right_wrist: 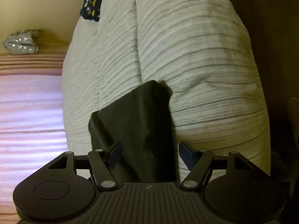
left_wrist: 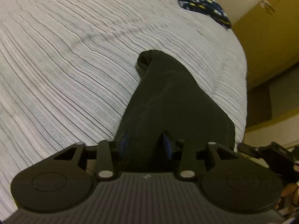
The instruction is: Fold clothes
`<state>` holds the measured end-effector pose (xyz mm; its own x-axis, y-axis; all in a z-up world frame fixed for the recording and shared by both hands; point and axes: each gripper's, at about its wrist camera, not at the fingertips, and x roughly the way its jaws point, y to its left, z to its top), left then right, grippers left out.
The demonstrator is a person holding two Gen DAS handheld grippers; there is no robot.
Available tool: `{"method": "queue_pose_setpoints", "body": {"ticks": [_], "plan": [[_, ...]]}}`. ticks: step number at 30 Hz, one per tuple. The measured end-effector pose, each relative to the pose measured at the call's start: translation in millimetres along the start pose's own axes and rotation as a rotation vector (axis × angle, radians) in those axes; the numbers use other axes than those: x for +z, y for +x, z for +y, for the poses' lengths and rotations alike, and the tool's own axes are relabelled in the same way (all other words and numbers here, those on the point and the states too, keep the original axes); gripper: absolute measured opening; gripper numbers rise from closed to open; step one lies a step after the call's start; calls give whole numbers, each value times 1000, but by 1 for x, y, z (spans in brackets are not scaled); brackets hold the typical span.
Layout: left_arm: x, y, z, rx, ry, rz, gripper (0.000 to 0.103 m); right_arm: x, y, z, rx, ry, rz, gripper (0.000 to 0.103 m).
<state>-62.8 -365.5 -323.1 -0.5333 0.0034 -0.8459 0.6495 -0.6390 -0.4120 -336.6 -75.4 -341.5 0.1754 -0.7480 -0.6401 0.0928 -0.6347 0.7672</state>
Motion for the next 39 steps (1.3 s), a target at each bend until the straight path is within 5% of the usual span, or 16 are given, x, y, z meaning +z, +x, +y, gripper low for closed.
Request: {"method": "queue_pose_setpoints", "body": {"ticks": [1,3,4,8,17,19,20,23,24,25,26,28,31,36,37,39], "plan": [[-1,-3,2,-16,10,-5,12,-3,4,-1,9,-2,-4,69],[-4,-11,6,-52,26,-28,5,-8,11,-2,17,-9,-8,32],[-6,-15,8,-69,36,-43,4,-10,15,-2,15,-16,-7,21],[-17,-33,14,-85,82,-122,1,-20,12,6,5,-101,-59,7],[-18,-25,41,-142,-77,-130,6,-26,14,16,-23,-175,-79,10],[-12,-27,38,-152,-88,-133,18,-25,9,16,-27,-164,-109,58],[-9,-26,37,-161,-100,-134,28,-25,6,16,-35,-152,-136,68],[-5,-14,34,-165,-120,-113,26,-25,9,15,-23,-123,-123,68],[-4,-11,33,-159,-114,-112,10,-26,11,14,-15,-118,-118,67],[-5,-11,32,-155,-109,-127,6,-28,13,14,-4,-114,-113,46],[-6,-11,32,-150,-103,-142,1,-29,14,13,-7,-113,-115,12],[-10,-20,35,-144,-100,-198,1,-30,14,13,-19,-115,-124,7],[-21,-26,43,-146,-105,-234,3,-34,9,12,-12,-137,-153,5],[-13,-2,40,-99,-108,-166,6,-32,17,4,-40,-105,-133,6],[-10,0,38,-90,-107,-157,7,-29,14,9,-45,-140,-121,10],[3,-10,35,-80,-109,-171,16,-21,8,17,-53,-183,-126,38]]}}
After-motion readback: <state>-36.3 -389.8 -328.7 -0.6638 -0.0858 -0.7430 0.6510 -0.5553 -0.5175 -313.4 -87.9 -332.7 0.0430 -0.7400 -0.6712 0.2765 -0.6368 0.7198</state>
